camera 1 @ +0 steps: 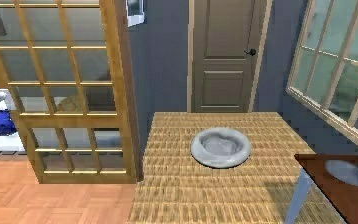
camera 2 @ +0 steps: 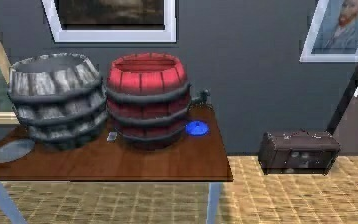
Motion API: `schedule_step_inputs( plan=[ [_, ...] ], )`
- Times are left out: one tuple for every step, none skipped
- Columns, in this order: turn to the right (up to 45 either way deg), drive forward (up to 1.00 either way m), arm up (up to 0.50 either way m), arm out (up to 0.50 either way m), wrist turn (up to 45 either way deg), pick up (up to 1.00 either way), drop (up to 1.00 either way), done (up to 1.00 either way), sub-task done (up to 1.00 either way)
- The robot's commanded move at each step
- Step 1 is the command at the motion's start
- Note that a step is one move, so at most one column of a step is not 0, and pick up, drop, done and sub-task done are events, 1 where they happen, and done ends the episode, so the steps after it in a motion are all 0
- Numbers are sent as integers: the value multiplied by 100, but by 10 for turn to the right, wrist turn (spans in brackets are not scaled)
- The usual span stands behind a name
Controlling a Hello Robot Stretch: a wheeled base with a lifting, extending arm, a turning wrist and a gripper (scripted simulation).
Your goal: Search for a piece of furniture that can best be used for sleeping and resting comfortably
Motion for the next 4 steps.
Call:
schedule_step_inputs(
  plan=[
    [450, 0, 0, 0, 0, 0, 0, 0, 0],
    [0, 10, 0, 0, 0, 0, 0, 0, 0],
    [-450, 0, 0, 0, 0, 0, 0, 0, 0],
    [-270, 0, 0, 0, 0, 0, 0, 0, 0]
  ],
)
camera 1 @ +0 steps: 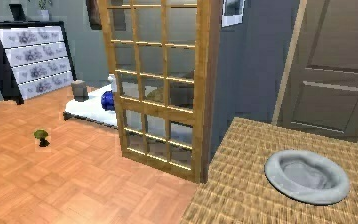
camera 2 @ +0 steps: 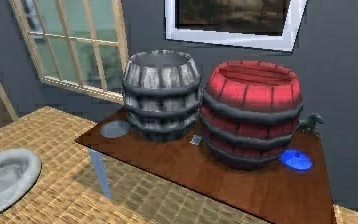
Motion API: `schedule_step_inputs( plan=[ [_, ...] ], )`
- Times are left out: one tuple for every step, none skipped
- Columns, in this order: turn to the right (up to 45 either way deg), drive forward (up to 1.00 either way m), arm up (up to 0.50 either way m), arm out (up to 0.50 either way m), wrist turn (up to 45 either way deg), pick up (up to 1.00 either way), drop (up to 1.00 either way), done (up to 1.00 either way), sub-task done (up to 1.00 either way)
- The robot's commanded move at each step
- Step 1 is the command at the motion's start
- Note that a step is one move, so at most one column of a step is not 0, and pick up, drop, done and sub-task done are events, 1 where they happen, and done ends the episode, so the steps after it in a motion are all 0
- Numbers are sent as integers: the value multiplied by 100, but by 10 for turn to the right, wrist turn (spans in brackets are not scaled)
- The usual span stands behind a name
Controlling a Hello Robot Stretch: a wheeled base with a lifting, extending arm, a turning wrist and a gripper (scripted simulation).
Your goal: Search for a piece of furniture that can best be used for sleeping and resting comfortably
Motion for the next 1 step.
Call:
schedule_step_inputs(
  plan=[
    [-30, 0, 0, 0, 0, 0, 0, 0, 0]
  ],
)
